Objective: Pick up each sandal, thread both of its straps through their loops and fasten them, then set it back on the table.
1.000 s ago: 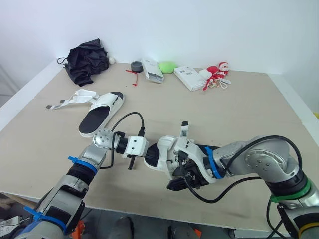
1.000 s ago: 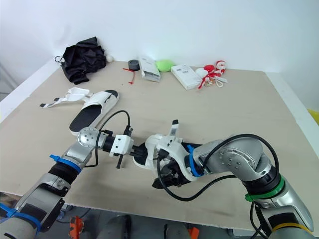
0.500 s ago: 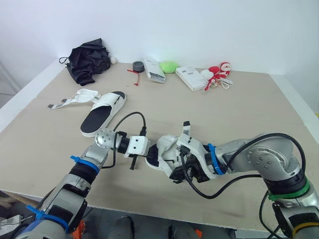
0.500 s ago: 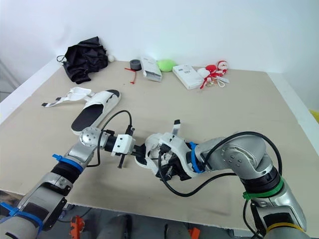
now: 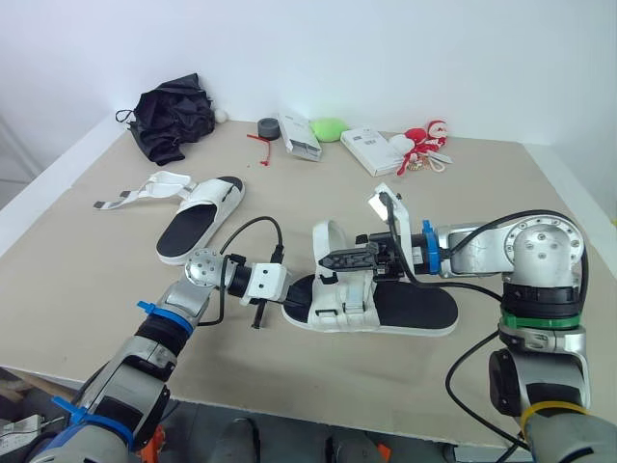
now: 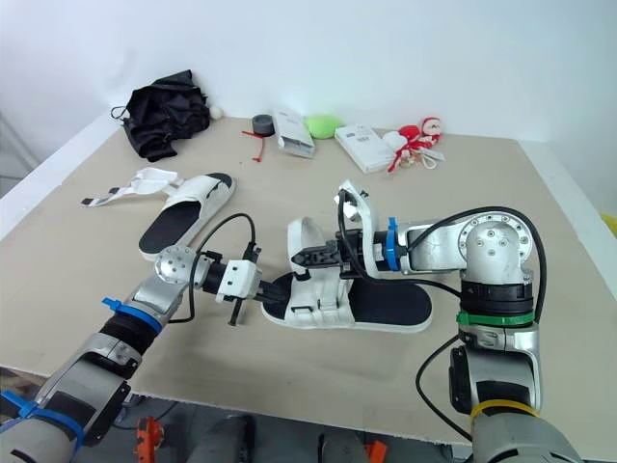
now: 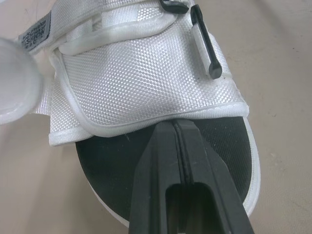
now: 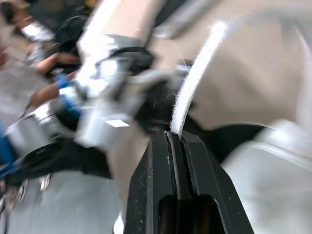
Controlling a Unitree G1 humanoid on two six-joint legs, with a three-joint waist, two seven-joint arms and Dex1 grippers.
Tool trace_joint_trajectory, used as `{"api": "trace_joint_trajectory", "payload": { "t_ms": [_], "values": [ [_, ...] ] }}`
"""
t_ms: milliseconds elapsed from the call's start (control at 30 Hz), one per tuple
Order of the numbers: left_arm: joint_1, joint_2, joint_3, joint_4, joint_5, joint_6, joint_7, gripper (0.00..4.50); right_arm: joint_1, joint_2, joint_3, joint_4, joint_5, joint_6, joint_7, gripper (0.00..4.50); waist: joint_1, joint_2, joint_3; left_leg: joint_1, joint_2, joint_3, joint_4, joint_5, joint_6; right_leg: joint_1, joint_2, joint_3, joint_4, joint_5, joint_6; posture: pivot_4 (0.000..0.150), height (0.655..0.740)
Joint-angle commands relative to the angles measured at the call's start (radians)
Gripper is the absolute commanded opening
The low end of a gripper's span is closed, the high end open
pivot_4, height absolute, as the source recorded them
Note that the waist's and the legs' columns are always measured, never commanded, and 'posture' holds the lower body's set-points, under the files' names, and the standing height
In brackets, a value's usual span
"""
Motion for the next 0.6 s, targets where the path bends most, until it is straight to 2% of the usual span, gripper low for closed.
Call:
{"api": "trace_joint_trajectory", "payload": {
  "t_ms": [33, 267, 500, 600],
  "values": [
    [0.074, 0.002, -0.096, 0.060, 0.110, 0.036, -0.017, 0.00, 0.039, 0.001, -0.004, -0.007, 0.117, -0.002, -0.093, 0.03, 0.000, 0.000, 0.000, 0.000, 0.000, 0.000, 0.000, 0.000, 0.000, 0.001, 0.000, 0.000, 0.000, 0.000, 0.000, 0.150, 0.7380],
    [0.092, 0.011, -0.097, 0.045, 0.108, 0.047, -0.016, 0.00, 0.150, -0.043, 0.061, -0.052, 0.357, -0.041, -0.278, 0.03, 0.000, 0.001, 0.000, -0.003, -0.001, -0.003, 0.000, 0.000, 0.001, 0.001, 0.001, -0.001, 0.000, 0.000, 0.001, 0.150, 0.7380],
    [0.093, 0.011, -0.097, 0.040, 0.108, 0.052, -0.012, 0.00, 0.190, -0.135, 0.197, -0.052, 0.619, -0.245, -0.500, 0.03, -0.001, 0.001, 0.000, -0.004, -0.002, -0.004, 0.000, 0.000, 0.001, 0.001, 0.001, -0.001, 0.000, -0.001, 0.002, 0.150, 0.7380],
    [0.091, 0.007, -0.098, 0.041, 0.108, 0.053, -0.012, 0.00, 0.189, -0.154, 0.233, -0.060, 0.661, -0.296, -0.530, 0.03, -0.001, 0.001, 0.000, -0.004, -0.003, -0.005, 0.000, 0.000, 0.001, 0.001, 0.001, -0.001, 0.000, -0.002, 0.002, 0.150, 0.7380]
  ]
}}
